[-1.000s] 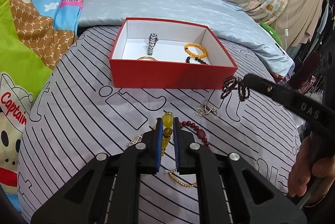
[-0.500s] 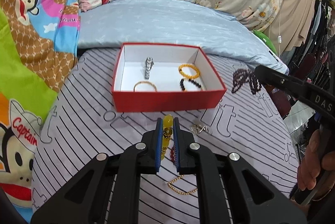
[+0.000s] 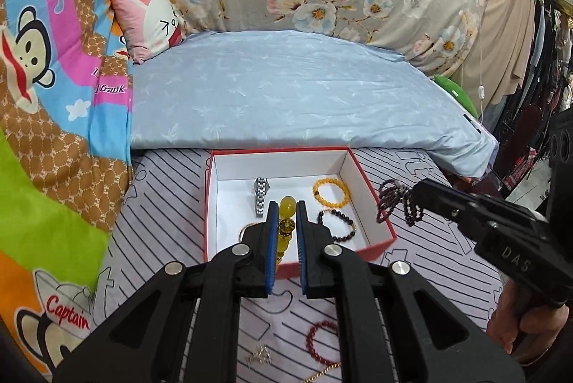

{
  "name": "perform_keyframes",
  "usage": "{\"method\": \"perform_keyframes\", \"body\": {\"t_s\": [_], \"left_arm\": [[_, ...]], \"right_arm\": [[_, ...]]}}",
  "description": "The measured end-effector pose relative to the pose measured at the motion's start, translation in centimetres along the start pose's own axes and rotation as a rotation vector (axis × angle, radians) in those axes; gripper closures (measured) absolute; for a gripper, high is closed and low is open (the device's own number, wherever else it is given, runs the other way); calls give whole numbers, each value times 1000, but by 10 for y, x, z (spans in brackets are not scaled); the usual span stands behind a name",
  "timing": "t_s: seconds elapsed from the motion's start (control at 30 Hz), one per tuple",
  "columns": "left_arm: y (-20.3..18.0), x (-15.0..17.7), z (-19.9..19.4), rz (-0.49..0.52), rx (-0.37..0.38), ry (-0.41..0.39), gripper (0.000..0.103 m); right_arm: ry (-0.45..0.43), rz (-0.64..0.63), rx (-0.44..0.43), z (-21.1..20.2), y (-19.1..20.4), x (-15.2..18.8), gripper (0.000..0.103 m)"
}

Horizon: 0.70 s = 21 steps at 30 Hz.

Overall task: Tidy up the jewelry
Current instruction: 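Carry the yellow bracelet and dark bracelet over the red box with both tools, then open both tools to drop the bracelets into the red box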

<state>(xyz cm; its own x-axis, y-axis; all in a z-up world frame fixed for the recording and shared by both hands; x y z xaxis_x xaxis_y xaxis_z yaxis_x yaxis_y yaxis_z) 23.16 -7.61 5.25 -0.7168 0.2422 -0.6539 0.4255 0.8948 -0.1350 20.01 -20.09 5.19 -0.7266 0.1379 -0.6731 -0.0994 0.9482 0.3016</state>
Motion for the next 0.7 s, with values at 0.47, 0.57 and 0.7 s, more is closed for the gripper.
{"method": "perform_keyframes", "body": {"t_s": [0.47,0.57,0.7], "left_arm": [[14,-16,83,-20,-12,82,94],[20,-15,98,-33,-21,99,94],[26,-19,108,-30,-46,92,94]], "right_arm": [[112,5,23,88,-16,-6,100],[131,6,31,103,-20,-5,100],[140,3,33,116,-20,-5,100]]}}
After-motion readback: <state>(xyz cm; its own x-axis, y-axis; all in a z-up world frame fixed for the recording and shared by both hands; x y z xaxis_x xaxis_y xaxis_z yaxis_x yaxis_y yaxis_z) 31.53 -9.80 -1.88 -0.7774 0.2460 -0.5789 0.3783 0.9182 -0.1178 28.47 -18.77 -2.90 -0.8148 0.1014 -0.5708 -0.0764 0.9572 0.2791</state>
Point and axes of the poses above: each gripper's, at about its wrist camera, not at the fingertips, and z roughly the way its jaws point, y to its left, x to its underside, the point moved 9 cm from there along z, roughly the way its jaws point, and after that the axes turned 9 degrees about y, right-handed, at the moved point
